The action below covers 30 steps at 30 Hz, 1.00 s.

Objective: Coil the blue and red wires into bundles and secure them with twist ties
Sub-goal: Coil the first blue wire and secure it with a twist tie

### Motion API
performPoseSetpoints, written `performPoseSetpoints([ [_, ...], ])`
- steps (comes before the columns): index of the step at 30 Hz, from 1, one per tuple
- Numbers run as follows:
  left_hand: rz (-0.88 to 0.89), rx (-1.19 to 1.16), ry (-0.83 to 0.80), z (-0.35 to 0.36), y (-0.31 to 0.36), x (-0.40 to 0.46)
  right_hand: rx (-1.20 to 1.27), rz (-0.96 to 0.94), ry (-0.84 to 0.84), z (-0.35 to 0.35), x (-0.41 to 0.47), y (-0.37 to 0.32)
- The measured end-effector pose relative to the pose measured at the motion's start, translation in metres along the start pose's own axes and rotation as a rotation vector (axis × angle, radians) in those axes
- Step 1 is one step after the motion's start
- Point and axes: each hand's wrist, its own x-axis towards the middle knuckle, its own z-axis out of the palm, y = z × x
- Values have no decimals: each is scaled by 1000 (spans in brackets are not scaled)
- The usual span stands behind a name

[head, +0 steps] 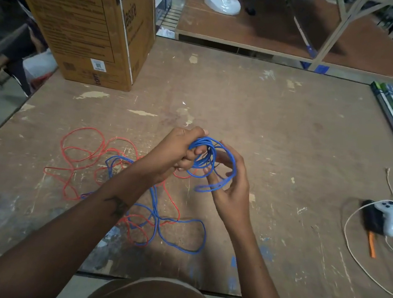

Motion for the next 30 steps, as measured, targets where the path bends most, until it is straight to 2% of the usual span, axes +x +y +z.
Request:
performPoseSetpoints([
  [3, -39, 19, -50, -4, 4, 2, 85, 58, 4, 6, -1, 5],
  [9, -130, 312, -111, -19, 12, 8, 481, 165, -77, 9, -2, 9],
  [12, -105, 374, -99, -22, 5, 12, 610, 282, 22, 18, 1, 4],
  [14, -13, 470, -88, -20, 0, 12, 683, 417, 158, 26, 2, -1],
  [16, 147, 678, -64, -14, -6, 9, 730, 515, 253, 31, 7, -2],
  [20, 394, 1043, 15, -7, -19, 10, 718, 632, 328, 31, 18, 7],
  [24, 590, 1414, 124, -15, -37, 20, 644, 660, 403, 29, 15, 1],
  [26, 678, 1487, 198, -21, -44, 21, 559, 770, 343, 26, 13, -1],
  [30, 756, 1609, 326, -36, -54, 31, 452, 969, 94, 14, 11, -10],
])
